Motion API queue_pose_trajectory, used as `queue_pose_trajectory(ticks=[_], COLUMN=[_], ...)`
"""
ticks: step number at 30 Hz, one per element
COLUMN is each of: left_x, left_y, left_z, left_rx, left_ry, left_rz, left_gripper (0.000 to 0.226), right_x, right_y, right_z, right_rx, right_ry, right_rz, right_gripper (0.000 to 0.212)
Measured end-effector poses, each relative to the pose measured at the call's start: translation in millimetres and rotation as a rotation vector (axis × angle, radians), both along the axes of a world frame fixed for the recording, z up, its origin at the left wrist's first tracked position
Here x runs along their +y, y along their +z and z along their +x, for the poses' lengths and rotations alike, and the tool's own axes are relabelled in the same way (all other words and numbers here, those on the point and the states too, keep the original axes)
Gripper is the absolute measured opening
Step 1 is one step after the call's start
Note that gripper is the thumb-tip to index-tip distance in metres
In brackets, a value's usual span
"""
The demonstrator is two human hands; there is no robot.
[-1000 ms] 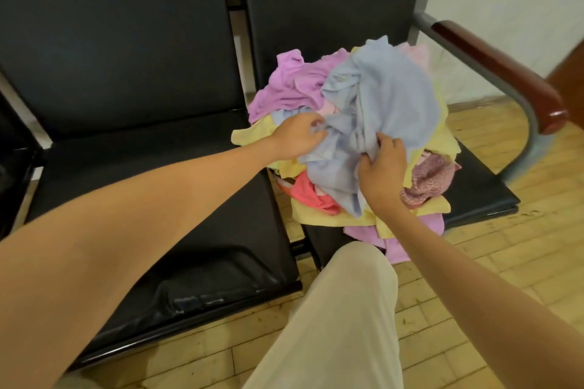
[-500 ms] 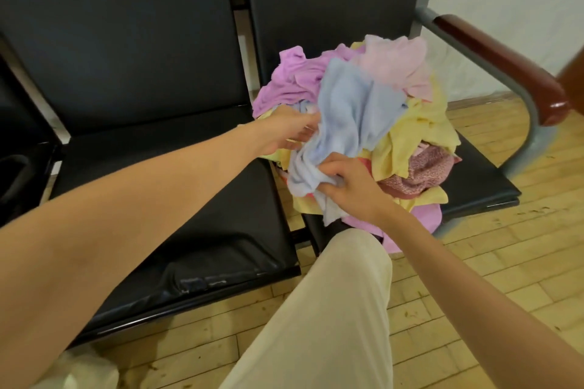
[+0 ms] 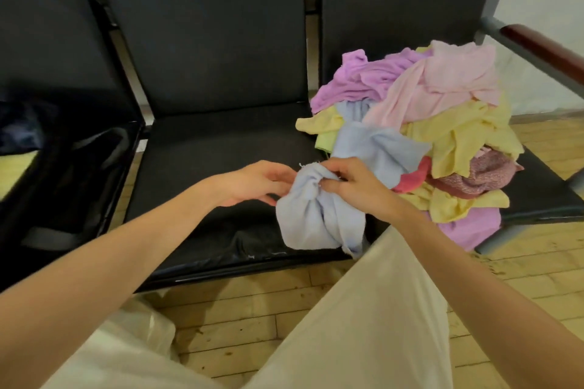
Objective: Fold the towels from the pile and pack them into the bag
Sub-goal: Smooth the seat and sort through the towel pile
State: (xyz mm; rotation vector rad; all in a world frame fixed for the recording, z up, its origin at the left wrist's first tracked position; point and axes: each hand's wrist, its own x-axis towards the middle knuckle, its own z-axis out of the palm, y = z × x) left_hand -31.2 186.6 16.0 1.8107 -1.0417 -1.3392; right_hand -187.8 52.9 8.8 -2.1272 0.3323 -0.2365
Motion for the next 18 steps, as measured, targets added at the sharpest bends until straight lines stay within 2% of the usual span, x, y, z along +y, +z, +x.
queue_pose_trajectory(ticks=[1, 2, 3, 4, 5, 6, 7, 10, 14, 18], left_x=[10.5, 19.8, 28.3, 36.6, 44.6, 52.0, 59.0, 78.6, 99.7, 121.5], left_y=[-0.6, -0.1, 1.9, 5.1, 9.8, 15.7, 22.5, 44.2, 59.5, 57.6], left_z=[0.8, 2.2, 4.6, 8.1, 12.8, 18.4, 24.1, 39.0, 47.9, 49.6], left_rx=[-0.017, -0.023, -0.025, -0.034, -0.054, -0.083, -0.116, -0.193, -0.252, -0.268], left_ry=[0.038, 0.081, 0.133, 0.200, 0.276, 0.348, 0.406, 0.487, 0.516, 0.652], left_rz=[-0.023, -0.054, -0.094, -0.143, -0.194, -0.241, -0.283, -0.377, -0.423, -0.464], left_gripper=[0.022, 0.018, 0.016, 0.014, 0.012, 0.011, 0.010, 0.012, 0.015, 0.014], right_x=[7.3, 16.4, 23.1, 25.5, 36.6, 34.8, 28.7, 42.4, 53.5, 63.1], right_y=[-2.5, -1.5, 7.7, 14.2, 10.9, 16.7, 22.2, 27.1, 22.4, 17.6], right_z=[7.0, 13.4, 15.7, 14.3, 19.0, 27.9, 26.5, 43.0, 56.9, 60.1], right_rx=[-0.163, -0.323, -0.309, -0.236, -0.131, -0.099, -0.112, -0.156, -0.089, -0.044], right_ry=[0.031, 0.078, 0.070, 0.011, 0.001, -0.203, -0.247, -0.220, -0.194, -0.229], right_rz=[-0.073, 0.108, 0.121, -0.121, -0.136, -0.062, -0.017, -0.029, -0.176, -0.239], right_gripper=[0.007, 0.012, 0.014, 0.009, 0.008, 0.017, 0.024, 0.033, 0.021, 0.017])
